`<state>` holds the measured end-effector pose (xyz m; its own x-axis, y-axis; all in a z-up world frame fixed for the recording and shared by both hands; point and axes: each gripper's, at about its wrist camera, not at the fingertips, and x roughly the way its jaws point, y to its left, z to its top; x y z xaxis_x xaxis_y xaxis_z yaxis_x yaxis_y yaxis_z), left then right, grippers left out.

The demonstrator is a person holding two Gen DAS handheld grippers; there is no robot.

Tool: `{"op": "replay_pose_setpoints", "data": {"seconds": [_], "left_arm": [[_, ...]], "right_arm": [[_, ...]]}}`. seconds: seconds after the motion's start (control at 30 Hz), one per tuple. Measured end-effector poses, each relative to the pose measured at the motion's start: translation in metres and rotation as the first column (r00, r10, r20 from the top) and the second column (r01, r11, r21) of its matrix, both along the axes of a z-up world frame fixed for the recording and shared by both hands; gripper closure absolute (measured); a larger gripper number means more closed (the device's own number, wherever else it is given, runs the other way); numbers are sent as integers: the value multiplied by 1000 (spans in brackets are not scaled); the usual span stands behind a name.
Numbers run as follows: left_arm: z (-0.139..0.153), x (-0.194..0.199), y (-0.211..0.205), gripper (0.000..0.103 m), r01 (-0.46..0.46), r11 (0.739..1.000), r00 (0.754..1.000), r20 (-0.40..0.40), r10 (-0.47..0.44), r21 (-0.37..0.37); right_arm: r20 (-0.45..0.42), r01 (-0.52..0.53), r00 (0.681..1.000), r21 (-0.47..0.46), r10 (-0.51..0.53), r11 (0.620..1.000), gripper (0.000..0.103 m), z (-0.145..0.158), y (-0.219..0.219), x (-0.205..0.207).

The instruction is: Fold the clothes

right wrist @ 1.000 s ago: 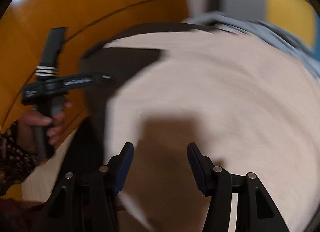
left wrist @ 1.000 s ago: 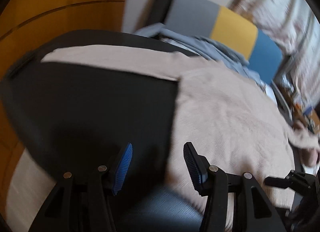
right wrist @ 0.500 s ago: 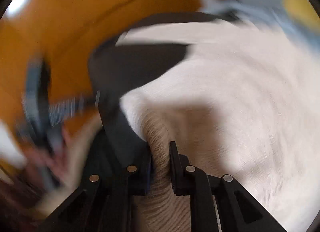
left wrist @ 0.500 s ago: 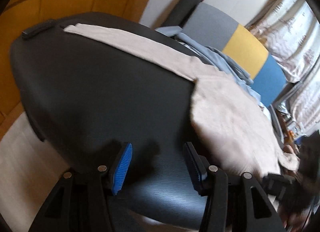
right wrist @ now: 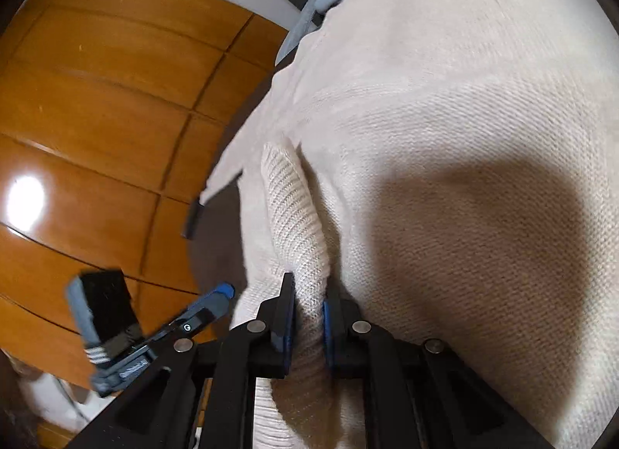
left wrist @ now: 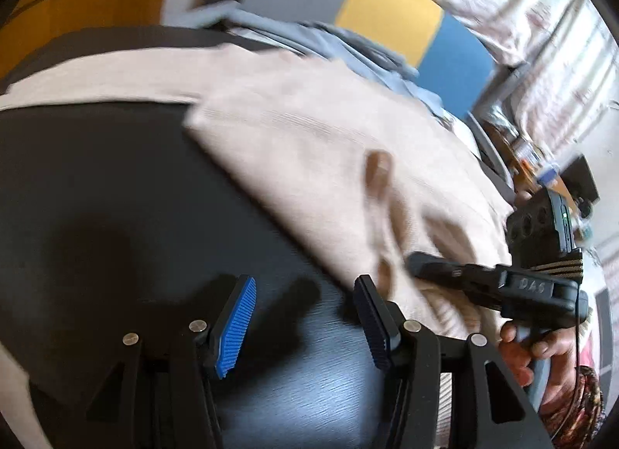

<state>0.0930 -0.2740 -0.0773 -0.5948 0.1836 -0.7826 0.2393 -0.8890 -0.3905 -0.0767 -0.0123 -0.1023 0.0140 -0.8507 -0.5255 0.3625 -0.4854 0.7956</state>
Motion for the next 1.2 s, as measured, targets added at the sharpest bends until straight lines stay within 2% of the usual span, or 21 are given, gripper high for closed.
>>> {"op": "replay_pose_setpoints", "data": {"seconds": [0.17,0.33,0.43,0.5,0.57,0.7,0.87,1.07,1.13,1.2], "left_arm": [[-1,-11,8,49,4,999,1000,7,-5,40],[-1,-7,8,49,17,996,999,34,-20,84],[-1,4,0,49,-15,978,1000,1,15,206],[0,10,-10,49,-37,948,997,-46,55,317],[-3,7,-11,49,-25,934,998,-38,42,357],[-2,1,6,49,39,940,999,-43,-26,339],[8,6,9,49,71,923,994,-109,-31,377],[-5,-9,12,49,36,937,999,-24,-30,349],[-9,-11,16,54,38,938,999,-16,-35,344],[-8,-9,20,66,42,943,999,-38,-31,331]], "right_arm": [[-47,-10,999,-8,10,1000,93,-1,2,6],[-33,-7,999,-23,7,1000,93,-3,12,5],[-21,-3,1000,-33,2,999,93,-4,16,4],[-25,-6,1000,-28,5,1000,93,-3,16,6],[-29,-5,1000,-24,5,1000,93,-3,18,7],[-31,-4,1000,-20,3,1000,93,-1,22,10],[-35,-3,999,-16,3,1000,93,0,12,4],[-39,-5,999,-19,4,1000,93,0,6,4],[-38,-5,999,-20,4,1000,93,0,4,6],[-38,-4,999,-19,4,1000,93,-1,3,8]]}}
